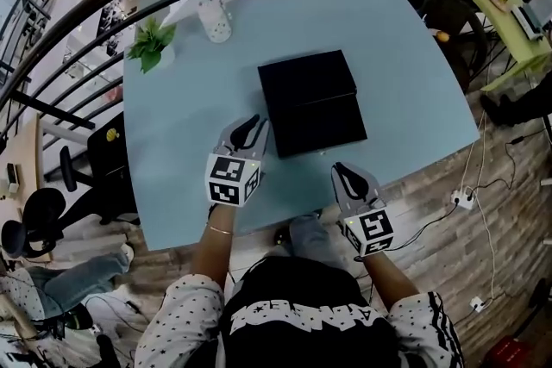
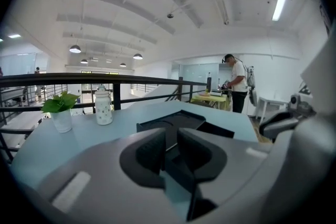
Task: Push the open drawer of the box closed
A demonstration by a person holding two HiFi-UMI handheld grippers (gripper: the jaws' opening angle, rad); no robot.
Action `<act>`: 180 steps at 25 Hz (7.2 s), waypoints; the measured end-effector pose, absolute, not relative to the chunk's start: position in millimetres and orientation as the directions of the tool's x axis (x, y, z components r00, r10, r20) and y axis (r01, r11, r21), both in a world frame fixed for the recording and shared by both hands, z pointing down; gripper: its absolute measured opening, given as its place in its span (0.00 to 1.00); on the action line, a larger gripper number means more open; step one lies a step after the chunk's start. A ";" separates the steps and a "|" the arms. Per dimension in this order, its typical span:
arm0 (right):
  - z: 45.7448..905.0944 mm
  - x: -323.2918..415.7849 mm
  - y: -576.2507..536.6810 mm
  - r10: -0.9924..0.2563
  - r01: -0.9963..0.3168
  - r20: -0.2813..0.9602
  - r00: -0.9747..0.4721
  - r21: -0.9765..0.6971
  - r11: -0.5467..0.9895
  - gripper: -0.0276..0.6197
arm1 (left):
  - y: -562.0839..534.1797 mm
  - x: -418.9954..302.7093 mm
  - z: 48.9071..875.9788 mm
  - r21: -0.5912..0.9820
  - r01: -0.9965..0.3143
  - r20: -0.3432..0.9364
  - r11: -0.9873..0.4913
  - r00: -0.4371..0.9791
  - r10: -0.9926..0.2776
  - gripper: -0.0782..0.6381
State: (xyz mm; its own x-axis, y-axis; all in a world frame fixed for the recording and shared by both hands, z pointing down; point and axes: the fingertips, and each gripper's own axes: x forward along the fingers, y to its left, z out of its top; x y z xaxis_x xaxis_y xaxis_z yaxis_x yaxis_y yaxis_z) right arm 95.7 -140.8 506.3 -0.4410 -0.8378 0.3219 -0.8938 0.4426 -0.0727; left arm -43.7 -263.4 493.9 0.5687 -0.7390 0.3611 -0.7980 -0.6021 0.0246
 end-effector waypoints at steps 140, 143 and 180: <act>623.5 85.5 -267.2 -0.701 -0.952 0.659 -0.271 -0.078 0.295 0.15 | -331.5 -36.9 574.2 0.193 -0.869 0.624 -0.455 0.467 -0.627 0.11; 623.3 84.4 -269.5 -0.700 -0.953 0.662 -0.267 -0.075 0.293 0.15 | -330.7 -37.3 574.1 0.200 -0.866 0.622 -0.458 0.473 -0.624 0.11; 623.9 78.9 -300.5 -0.698 -0.957 0.671 -0.250 -0.064 0.282 0.15 | -332.8 -39.5 574.7 0.249 -0.855 0.613 -0.454 0.502 -0.610 0.11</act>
State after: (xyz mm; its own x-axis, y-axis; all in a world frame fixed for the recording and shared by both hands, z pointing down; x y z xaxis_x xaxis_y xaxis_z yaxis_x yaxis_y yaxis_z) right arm 78.9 -300.5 623.9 -0.2503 -0.6980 0.6709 -0.9574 0.2817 -0.0640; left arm -39.5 -332.8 574.7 0.5023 -0.6102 0.6126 -0.8554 -0.4544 0.2487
